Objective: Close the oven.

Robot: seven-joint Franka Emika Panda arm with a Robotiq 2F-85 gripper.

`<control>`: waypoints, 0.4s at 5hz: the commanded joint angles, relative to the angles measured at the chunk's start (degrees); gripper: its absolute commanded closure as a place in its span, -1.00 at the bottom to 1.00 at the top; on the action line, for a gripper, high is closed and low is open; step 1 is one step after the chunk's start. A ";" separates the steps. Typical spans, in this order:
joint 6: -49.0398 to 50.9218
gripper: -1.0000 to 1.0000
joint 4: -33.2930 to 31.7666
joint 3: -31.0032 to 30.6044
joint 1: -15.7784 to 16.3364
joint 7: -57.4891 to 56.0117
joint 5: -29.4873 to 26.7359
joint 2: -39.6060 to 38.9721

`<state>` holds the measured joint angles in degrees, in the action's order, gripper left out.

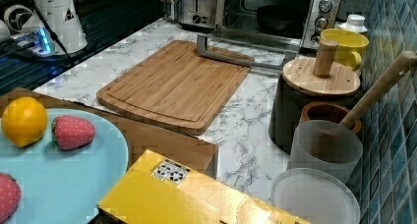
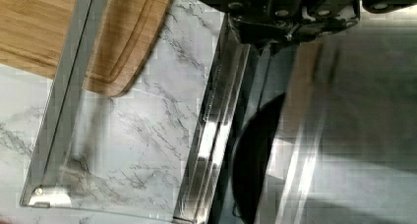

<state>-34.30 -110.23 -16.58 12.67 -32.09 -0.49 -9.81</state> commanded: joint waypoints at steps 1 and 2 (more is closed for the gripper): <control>2.18 1.00 6.06 2.71 -1.97 5.32 1.64 3.87; 2.19 1.00 6.06 2.42 -2.25 5.35 1.68 3.87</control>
<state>-32.03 -109.39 -16.59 11.65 -32.03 0.29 -7.28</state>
